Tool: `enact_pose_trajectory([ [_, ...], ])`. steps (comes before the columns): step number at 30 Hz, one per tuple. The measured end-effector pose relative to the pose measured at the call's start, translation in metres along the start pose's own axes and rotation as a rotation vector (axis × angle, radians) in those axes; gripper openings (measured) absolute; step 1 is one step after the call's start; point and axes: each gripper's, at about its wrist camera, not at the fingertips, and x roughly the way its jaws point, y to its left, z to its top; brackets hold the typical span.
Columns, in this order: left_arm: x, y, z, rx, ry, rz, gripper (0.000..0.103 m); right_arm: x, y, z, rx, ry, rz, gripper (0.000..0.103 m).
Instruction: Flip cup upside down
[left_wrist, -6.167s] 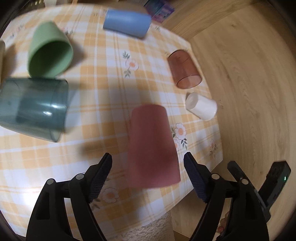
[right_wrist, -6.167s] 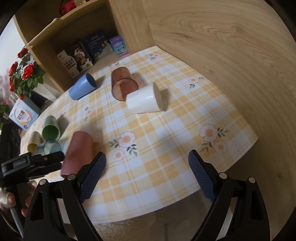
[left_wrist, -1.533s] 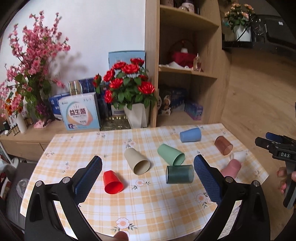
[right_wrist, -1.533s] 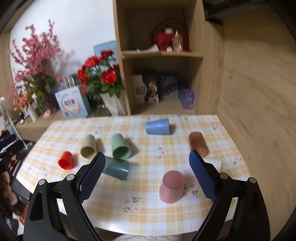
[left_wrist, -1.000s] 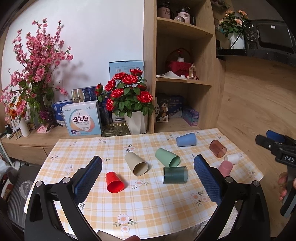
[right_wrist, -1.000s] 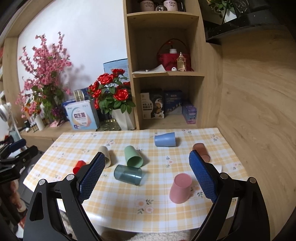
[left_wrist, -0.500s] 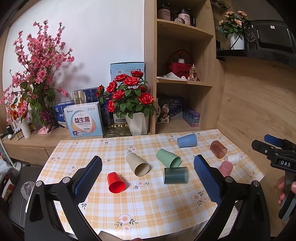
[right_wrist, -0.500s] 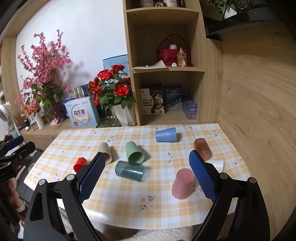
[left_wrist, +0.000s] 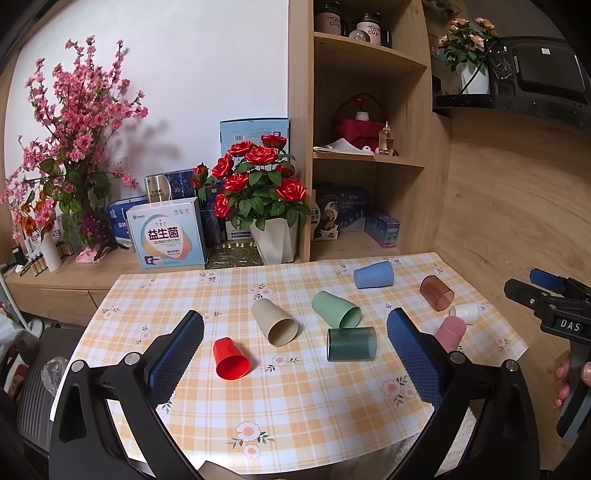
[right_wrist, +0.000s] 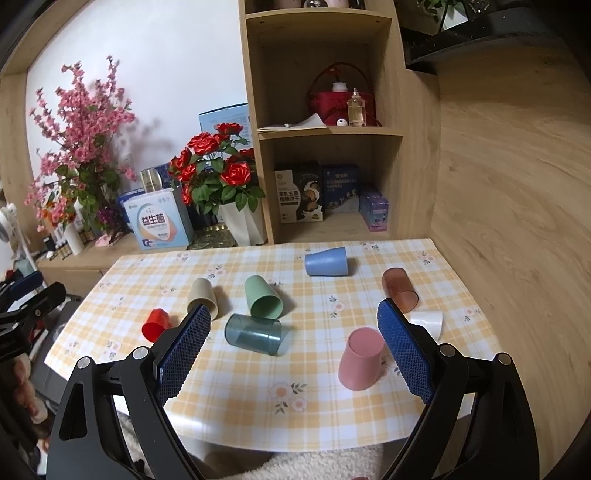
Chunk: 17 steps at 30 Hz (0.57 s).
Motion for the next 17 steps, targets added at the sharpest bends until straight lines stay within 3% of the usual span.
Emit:
enact_pose_trajectory([
  [17, 0.0042, 0.0029, -0.0043, 0.007, 0.013, 0.017, 0.097, 0.0036, -0.0055, -0.0016, -0.008, 0.015, -0.047, 0.089],
])
